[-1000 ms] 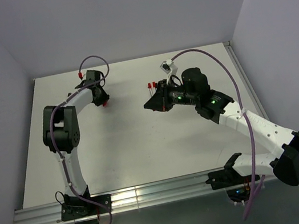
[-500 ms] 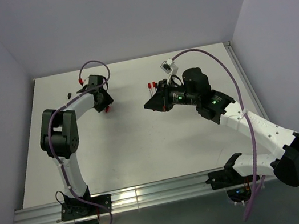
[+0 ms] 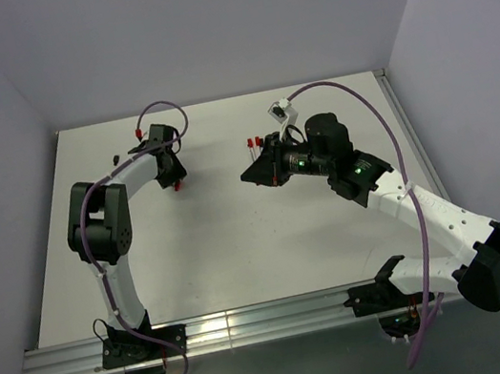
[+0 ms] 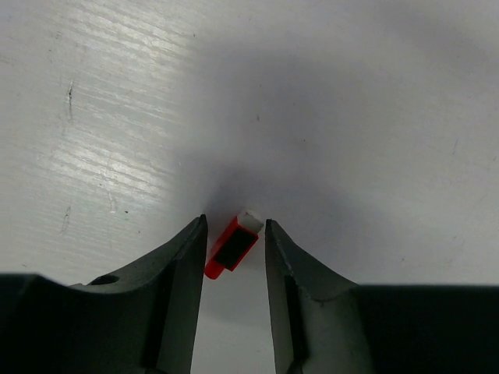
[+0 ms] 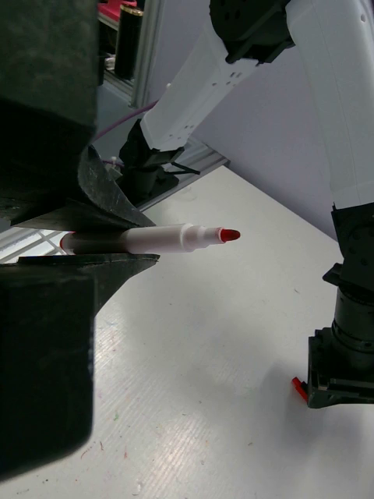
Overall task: Insert the pens into the pen caps
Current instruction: Move the pen cap to the center of the board, then insert the pen cap onto the pen.
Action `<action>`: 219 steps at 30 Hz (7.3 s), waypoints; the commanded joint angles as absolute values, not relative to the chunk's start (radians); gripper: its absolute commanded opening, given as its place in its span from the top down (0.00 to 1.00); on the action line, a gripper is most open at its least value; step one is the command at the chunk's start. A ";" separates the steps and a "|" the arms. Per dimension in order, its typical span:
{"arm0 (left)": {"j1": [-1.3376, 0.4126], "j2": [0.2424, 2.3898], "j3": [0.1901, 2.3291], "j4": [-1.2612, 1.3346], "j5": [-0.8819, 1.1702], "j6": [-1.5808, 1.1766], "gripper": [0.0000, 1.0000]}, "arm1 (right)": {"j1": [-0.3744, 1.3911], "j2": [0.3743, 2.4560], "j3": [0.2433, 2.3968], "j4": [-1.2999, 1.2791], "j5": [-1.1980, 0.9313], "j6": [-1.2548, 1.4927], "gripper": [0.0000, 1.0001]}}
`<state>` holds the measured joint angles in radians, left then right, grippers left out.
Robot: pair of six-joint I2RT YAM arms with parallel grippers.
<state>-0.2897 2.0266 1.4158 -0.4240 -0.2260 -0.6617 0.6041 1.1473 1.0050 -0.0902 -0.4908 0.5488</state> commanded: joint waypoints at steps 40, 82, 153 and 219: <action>-0.316 2.160 1.545 -0.626 -0.169 -0.528 0.88 | 0.598 1.126 0.994 -0.041 -0.514 0.535 1.00; -0.311 1.436 1.123 0.934 0.724 -1.259 1.00 | 0.617 1.342 1.216 0.152 -0.667 0.644 1.00; -0.377 1.433 1.118 0.842 0.758 -1.163 1.00 | 0.614 1.298 1.236 0.087 -0.649 0.603 1.00; -0.452 1.368 1.092 0.701 0.821 -1.103 1.00 | 0.578 1.252 1.221 0.061 -0.531 0.569 1.00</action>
<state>-0.4206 1.4136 1.0977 0.7124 0.7601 -1.1198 0.6014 1.2926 1.1858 -0.0093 -0.5869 0.5819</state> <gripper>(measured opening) 0.199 0.172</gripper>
